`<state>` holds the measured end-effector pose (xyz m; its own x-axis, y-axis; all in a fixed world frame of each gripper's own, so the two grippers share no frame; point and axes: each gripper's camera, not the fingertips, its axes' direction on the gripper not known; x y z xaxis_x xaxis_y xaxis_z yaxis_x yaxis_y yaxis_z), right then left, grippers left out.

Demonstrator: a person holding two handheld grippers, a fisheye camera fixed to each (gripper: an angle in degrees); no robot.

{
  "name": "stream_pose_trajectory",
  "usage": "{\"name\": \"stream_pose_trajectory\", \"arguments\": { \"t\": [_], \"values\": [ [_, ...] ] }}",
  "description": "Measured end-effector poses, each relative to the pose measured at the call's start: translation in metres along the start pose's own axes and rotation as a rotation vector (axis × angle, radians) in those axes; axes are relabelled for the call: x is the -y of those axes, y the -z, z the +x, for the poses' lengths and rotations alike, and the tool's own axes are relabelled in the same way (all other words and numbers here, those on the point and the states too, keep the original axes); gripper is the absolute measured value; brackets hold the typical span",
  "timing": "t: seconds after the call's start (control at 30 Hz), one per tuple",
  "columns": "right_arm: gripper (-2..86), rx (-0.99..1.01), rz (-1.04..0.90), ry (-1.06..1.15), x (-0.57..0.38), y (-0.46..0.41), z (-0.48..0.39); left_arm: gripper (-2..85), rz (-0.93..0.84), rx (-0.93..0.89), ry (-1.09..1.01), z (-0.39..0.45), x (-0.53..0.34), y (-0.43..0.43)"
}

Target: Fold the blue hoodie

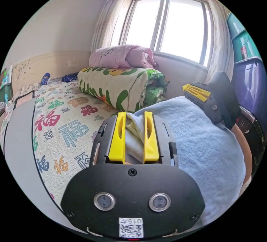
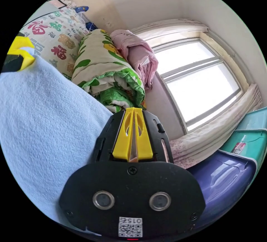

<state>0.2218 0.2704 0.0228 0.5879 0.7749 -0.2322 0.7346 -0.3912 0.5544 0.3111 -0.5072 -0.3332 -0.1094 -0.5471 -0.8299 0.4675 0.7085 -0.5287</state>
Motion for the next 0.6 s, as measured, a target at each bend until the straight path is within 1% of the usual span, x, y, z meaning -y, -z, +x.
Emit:
{"name": "stream_pose_trajectory", "arguments": {
  "t": [0.2,0.33,0.43,0.5,0.6],
  "values": [
    [-0.8,-0.05,0.064,-0.094,-0.019,0.014,0.005,10.2,0.026,-0.01,0.008,-0.005,-0.006,0.021],
    [-1.0,-0.084,0.074,-0.161,-0.034,0.016,0.016,11.0,0.069,-0.006,0.014,-0.017,-0.028,0.061],
    [-1.0,-0.081,0.078,-0.226,-0.05,0.017,0.032,11.1,0.051,-0.062,0.009,-0.027,-0.042,0.085],
    [-1.0,-0.064,0.089,-0.255,-0.061,0.019,0.044,11.1,0.008,-0.102,0.006,-0.035,-0.045,0.093],
    [-0.9,0.081,0.114,-0.324,-0.079,0.024,0.08,11.3,-0.025,-0.137,0.015,-0.05,-0.041,0.103]
  ]
}}
